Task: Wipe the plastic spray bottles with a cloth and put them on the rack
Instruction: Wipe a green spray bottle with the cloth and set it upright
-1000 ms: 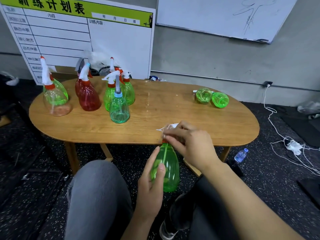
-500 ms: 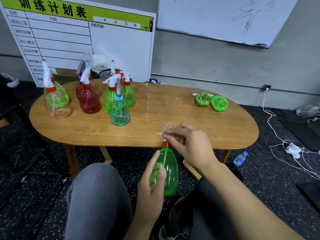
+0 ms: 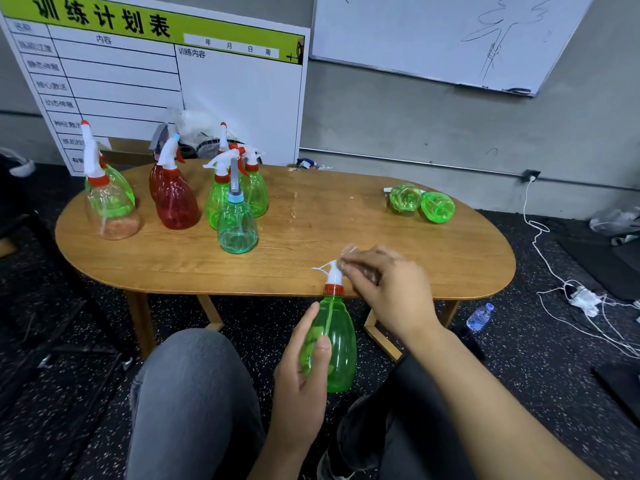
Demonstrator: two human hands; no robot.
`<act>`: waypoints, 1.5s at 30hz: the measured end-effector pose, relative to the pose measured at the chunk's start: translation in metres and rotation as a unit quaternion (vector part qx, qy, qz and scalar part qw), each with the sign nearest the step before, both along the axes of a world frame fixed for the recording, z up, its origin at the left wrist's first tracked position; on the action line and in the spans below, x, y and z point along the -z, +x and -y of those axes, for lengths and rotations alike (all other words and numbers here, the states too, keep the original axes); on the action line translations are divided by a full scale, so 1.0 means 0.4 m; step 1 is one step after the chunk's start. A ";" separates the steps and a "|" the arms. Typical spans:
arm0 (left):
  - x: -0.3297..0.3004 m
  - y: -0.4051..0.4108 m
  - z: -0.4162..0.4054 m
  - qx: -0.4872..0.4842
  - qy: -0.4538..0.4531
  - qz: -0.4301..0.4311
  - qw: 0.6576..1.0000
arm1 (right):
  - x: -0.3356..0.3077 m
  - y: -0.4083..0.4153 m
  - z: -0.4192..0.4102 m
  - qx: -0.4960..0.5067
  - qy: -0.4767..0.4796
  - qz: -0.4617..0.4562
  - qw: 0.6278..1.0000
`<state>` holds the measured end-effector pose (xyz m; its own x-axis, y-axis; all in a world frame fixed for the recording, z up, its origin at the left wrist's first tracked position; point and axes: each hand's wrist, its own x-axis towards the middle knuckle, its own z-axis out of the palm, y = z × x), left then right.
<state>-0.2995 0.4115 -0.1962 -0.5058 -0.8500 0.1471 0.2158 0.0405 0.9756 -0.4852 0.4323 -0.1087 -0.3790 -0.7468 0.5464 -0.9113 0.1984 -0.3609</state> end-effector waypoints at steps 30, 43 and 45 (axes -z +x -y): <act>-0.021 0.008 0.002 -0.013 0.033 -0.013 0.999 | 0.016 -0.001 -0.052 0.002 -0.003 0.015 1.000; -0.011 0.000 0.001 -0.008 0.017 -0.014 1.000 | -0.018 -0.040 -0.058 -0.017 -0.096 0.105 0.990; -0.015 0.001 -0.001 -0.008 0.014 -0.018 1.000 | -0.003 -0.057 -0.043 -0.002 -0.077 0.094 0.993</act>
<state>-0.2990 0.4118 -0.1901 -0.4863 -0.8625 0.1399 0.2496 0.0164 0.9682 -0.5078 0.4495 -0.1075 -0.4827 -0.6613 0.5741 -0.8252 0.1240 -0.5510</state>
